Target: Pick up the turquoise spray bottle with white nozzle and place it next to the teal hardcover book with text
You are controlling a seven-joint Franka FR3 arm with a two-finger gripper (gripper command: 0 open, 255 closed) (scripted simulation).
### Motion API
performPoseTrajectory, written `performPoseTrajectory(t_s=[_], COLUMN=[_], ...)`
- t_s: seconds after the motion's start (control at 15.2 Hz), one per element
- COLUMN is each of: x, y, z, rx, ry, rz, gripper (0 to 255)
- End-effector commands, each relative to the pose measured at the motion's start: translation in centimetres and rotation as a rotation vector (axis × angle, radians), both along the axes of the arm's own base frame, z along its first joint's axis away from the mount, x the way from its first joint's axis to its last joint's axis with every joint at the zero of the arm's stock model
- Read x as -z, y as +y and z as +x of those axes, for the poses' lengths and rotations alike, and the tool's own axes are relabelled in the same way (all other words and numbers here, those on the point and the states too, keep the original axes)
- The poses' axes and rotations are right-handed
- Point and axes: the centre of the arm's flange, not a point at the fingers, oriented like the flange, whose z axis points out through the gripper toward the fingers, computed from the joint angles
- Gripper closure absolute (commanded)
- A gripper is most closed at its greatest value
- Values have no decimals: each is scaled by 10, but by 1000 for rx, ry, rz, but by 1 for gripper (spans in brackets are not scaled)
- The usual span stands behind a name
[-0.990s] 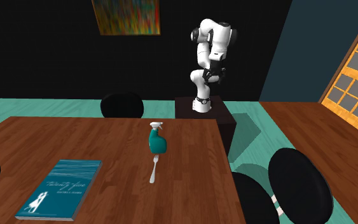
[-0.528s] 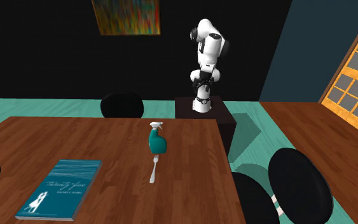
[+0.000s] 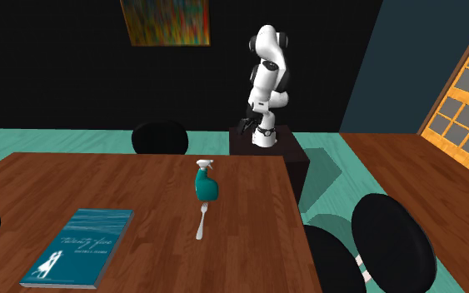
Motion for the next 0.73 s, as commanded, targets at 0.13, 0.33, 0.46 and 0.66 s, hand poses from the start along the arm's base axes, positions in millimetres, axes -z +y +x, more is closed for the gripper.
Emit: performPoseTrajectory(t_s=[0.13,0.33,0.46,0.66], x=[25,44,57,76], y=[-34,-57,-71,-90], z=[29,51,67,91], rx=[-138,-239,-306,-406], ry=[50,86,110,147], rz=[-45,-78,-100,-133], gripper=[0,0,0,0])
